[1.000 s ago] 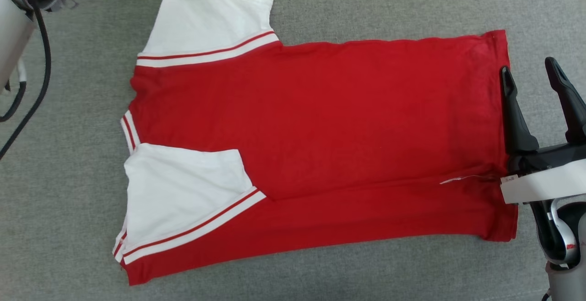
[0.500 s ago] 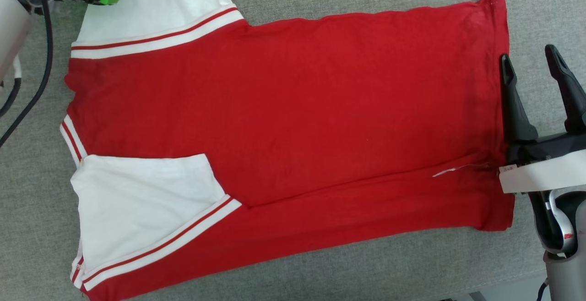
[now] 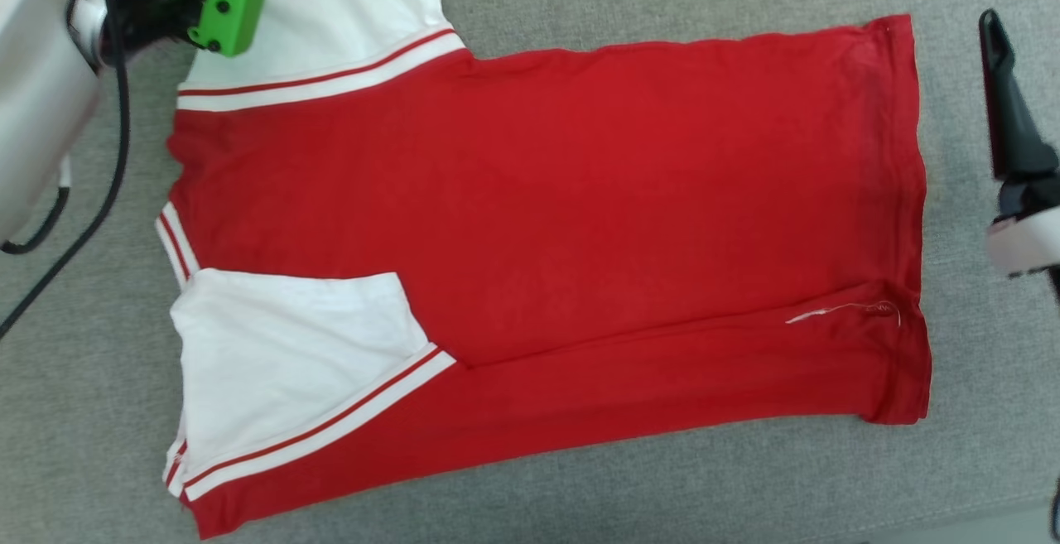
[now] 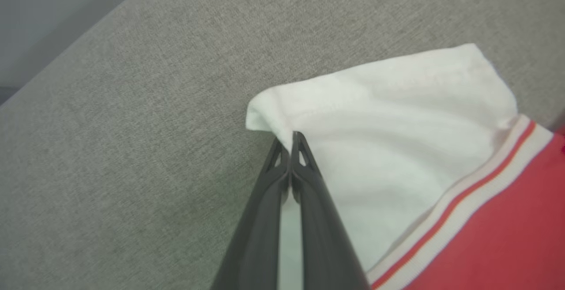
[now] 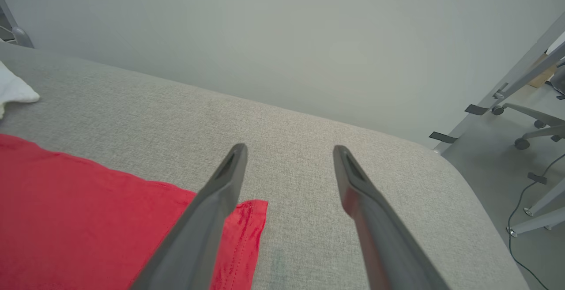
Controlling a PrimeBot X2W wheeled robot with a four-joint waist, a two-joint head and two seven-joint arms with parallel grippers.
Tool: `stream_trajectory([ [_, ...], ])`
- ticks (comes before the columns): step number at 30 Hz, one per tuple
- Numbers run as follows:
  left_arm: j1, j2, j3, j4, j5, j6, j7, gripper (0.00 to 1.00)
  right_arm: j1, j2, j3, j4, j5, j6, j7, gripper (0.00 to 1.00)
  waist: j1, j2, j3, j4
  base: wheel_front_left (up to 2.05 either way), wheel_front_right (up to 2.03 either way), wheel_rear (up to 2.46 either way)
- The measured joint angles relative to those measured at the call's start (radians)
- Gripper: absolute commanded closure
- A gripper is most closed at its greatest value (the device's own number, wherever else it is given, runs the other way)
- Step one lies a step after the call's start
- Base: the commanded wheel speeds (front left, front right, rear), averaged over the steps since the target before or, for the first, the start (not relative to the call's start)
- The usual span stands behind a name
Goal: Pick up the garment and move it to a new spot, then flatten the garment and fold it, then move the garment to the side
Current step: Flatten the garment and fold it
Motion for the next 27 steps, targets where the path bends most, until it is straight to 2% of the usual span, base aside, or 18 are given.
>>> stream_trajectory([
  [6, 0.035, -0.004, -0.018, -0.062, 0.008, 0.0, -0.096, 1.0, -0.116, -0.198, 0.086, 0.007, 0.094, 0.0, 0.262, 0.0, -0.0001, 0.0, -0.055, 0.036, 0.0, 0.0, 0.0],
  [9, 0.048, -0.005, -0.021, -0.09, 0.013, 0.0, -0.135, 1.0, -0.178, -0.277, 0.141, 0.042, 0.183, 0.0, 0.426, 0.0, -0.0001, 0.0, -0.076, 0.059, 0.0, 0.0, 0.0],
  [14, 0.058, -0.013, -0.029, -0.127, 0.039, 0.0, -0.178, 1.0, -0.251, -0.369, 0.242, 0.128, 0.347, 0.0, 0.689, 0.0, -0.0001, 0.0, -0.098, 0.099, 0.0, 0.0, 0.0],
  [20, 0.058, -0.034, -0.034, -0.162, 0.056, 0.0, -0.211, 1.0, -0.333, -0.392, 0.293, 0.253, 0.445, 0.0, 0.884, 0.0, -0.0001, 0.0, -0.1, 0.147, 0.0, 0.0, 0.0],
  [27, 0.055, -0.045, -0.038, -0.181, 0.075, 0.0, -0.229, 1.0, -0.387, -0.335, 0.3, 0.39, 0.452, 0.0, 0.92, 0.0, -0.0001, 0.0, -0.074, 0.183, 0.0, 0.0, 0.0],
])
